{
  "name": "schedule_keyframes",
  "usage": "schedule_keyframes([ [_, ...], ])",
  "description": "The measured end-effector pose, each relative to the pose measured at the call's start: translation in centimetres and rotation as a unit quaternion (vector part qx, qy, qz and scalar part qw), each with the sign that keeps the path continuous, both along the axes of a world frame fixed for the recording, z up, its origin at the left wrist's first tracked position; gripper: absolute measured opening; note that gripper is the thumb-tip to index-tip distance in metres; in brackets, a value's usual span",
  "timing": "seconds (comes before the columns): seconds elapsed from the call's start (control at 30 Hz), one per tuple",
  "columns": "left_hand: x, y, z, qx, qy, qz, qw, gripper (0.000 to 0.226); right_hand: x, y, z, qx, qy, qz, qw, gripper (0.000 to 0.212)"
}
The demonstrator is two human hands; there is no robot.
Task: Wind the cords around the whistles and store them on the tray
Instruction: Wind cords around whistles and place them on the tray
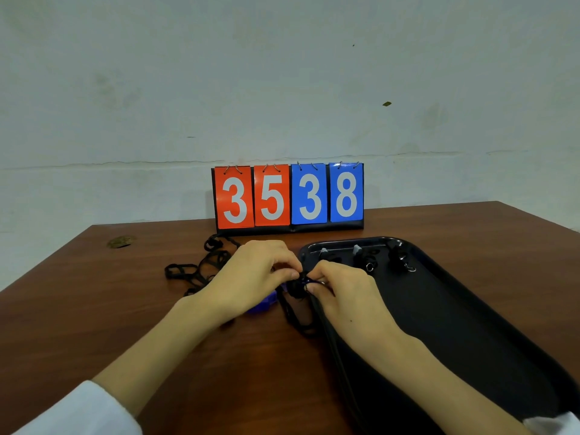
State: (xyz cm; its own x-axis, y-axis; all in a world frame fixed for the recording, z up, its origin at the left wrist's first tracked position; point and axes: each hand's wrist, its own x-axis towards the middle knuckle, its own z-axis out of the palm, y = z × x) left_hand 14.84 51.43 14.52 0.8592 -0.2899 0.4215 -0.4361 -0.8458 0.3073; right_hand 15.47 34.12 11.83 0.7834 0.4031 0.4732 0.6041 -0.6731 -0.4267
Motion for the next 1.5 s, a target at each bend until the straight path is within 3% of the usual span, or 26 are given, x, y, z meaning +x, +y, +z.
schedule_keyframes([
  [0.13, -0.1, 0.0, -0.2, 0.044, 0.004, -0.004, 0.999, 0.006, -0.2, 0.1, 0.0, 0.009, 0.016, 0.007, 1.0, 0.011],
  [0.37, -0.1, -0.4, -0.9, -0.048, 0.088, 0.016, 0.995, 0.012, 0.0, 0.0, 0.4, 0.009, 0.008, 0.021, 1.0, 0.005],
  [0.6, -0.2, -1.2, -1.2, -0.085, 0.125, 0.06, 0.987, 0.014, -0.4, 0.1, 0.2, 0.037, 0.012, 0.029, 0.999, 0.009],
  [0.77, -0.4, -1.7, -1.2, -0.036, 0.072, 0.061, 0.995, 0.009, -0.2, -0.2, 0.6, 0.087, 0.033, 0.009, 0.996, 0.019],
  [0.87, -0.9, -2.4, -1.4, -0.007, 0.062, 0.05, 0.997, 0.007, -0.2, -0.3, 0.8, 0.089, 0.083, 0.051, 0.991, 0.045],
  [1.03, -1.2, -2.9, -1.3, -0.103, 0.055, 0.041, 0.992, 0.004, 0.0, -0.7, 1.3, 0.057, 0.114, 0.034, 0.991, 0.062],
  [1.23, -0.1, -0.2, -2.0, -0.143, -0.024, 0.135, 0.98, 0.004, -0.1, -4.4, 0.3, 0.054, 0.117, -0.087, 0.988, 0.035],
  [1.37, 0.1, 1.7, -4.2, -0.186, -0.044, 0.22, 0.957, 0.02, -0.4, -5.6, -1.2, 0.033, 0.102, -0.138, 0.985, 0.029],
  [1.5, -0.3, 2.2, -5.4, -0.145, -0.046, 0.231, 0.961, 0.021, -0.3, -5.4, -1.8, 0.016, 0.085, -0.157, 0.984, 0.026],
])
